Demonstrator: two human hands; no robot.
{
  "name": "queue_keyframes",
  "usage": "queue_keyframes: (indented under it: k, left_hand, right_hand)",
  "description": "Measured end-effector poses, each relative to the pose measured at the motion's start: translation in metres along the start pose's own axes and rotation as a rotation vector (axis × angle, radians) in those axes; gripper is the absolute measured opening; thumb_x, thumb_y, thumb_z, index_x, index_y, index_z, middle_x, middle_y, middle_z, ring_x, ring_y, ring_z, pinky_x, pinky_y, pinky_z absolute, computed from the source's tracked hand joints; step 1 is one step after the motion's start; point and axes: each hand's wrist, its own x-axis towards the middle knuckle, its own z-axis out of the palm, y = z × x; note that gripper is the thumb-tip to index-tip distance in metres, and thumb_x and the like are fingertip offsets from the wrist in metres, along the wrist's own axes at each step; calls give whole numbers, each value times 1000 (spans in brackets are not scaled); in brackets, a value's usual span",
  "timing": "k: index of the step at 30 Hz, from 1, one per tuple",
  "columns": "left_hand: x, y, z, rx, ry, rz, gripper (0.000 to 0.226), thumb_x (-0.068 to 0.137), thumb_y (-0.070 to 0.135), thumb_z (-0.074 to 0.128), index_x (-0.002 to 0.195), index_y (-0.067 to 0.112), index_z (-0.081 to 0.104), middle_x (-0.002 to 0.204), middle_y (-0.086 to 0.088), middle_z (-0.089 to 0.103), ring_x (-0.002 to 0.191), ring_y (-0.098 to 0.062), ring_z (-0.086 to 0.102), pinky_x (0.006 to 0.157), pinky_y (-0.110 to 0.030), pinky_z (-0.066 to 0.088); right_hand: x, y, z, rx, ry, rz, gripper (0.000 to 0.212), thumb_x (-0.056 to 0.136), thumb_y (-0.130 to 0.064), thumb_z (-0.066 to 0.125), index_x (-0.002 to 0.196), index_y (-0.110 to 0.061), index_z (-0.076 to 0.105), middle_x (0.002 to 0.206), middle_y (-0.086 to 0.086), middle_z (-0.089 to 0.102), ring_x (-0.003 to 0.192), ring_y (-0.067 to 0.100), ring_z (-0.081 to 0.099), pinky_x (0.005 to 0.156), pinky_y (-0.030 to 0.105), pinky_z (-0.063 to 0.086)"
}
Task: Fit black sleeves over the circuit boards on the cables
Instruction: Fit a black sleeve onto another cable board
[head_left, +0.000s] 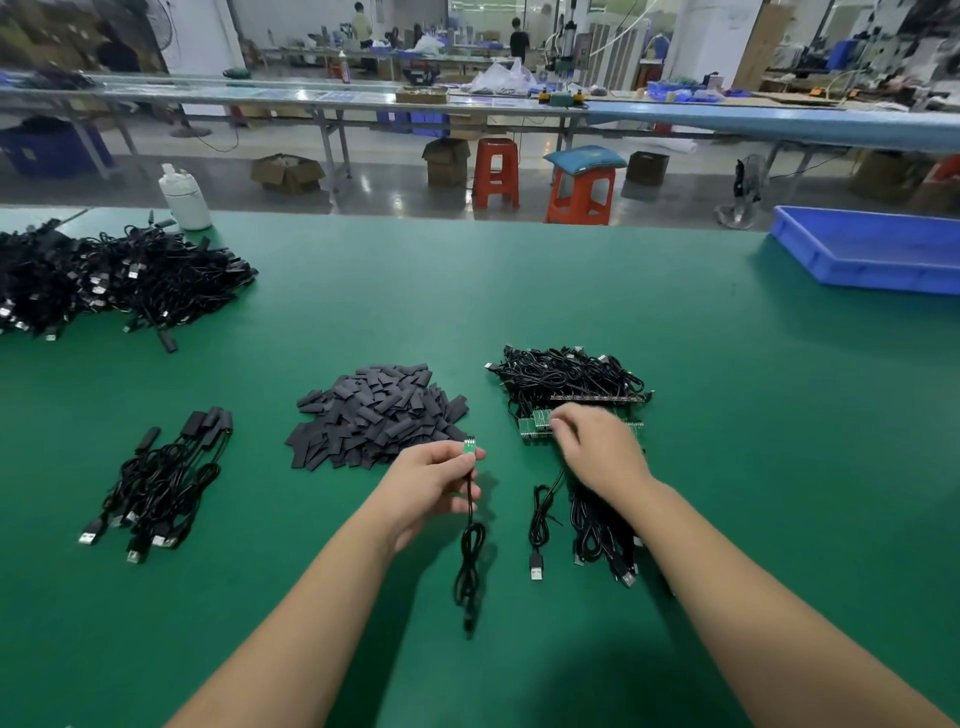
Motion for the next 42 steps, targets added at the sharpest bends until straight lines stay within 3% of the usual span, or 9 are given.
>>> queue_keyframes:
  k: [4,9,16,21,26,29,32,37,42]
  left_hand:
    - [-1,5,1,-24,53,42,9,93,11,65,96,4,70,77,-8,67,69,-19,66,61,-30,56]
    - [1,-3,-5,38,233,117,10,90,8,67,97,2,71,80,-7,73,66,-10,66,58,-16,50]
    - [-1,-15,-27,123,297,100,4,91,10,68,91,9,72,79,-3,71,70,-11,61,65,-24,49]
    - [-4,-16,-37,121,257,83,9,91,8,67,83,8,68,75,-5,65,69,-15,63,65,-27,54]
    - [-4,-13,-20,67,98,83,6,90,-1,65,92,-1,60,71,-12,63,67,-19,67,67,-29,59]
    - [-1,-14,-7,106,92,88,15,87,-2,69,96,3,58,64,-6,63,58,-18,62,61,-28,54]
    - [5,-19,-4,293,203,112,8,86,9,73,87,10,65,65,2,61,61,-13,50,61,-25,41]
    - [13,-29,-13,472,264,85,21,91,25,64,76,14,71,68,6,65,66,-13,50,63,-26,39]
    - [11,-44,-29,1205,401,325,18,97,34,51,106,32,66,98,6,57,83,-20,58,69,-31,49]
  right_hand:
    - [-24,-51,29,734,-398,196,42,106,-44,31,116,-20,63,105,1,73,92,13,71,90,31,58]
    - [-51,-82,67,1114,-429,416,41,107,-48,27,110,-28,63,95,3,77,91,20,74,91,36,57]
    - [-61,-62,83,1240,-103,680,24,105,-24,46,119,-9,58,109,13,67,91,23,72,69,30,61]
    - [-58,-42,74,1039,23,731,18,104,-19,49,114,-11,60,102,7,67,86,20,70,60,27,59]
    - [-59,-55,67,942,-195,478,24,103,-31,48,114,-17,65,102,0,72,86,15,72,75,27,60]
    - [-61,-72,72,1061,-329,345,22,103,-29,51,112,-15,65,97,4,72,68,17,70,67,30,60]
    - [-61,-71,76,973,-264,293,18,102,-23,55,109,-13,67,85,3,72,47,9,51,49,23,47]
    - [-61,-59,82,964,-248,369,18,101,-20,55,101,-14,72,75,-1,68,41,8,36,44,23,34]
    - [-63,-54,87,983,-181,396,15,103,-15,51,105,-24,64,73,-4,66,44,10,46,51,29,45]
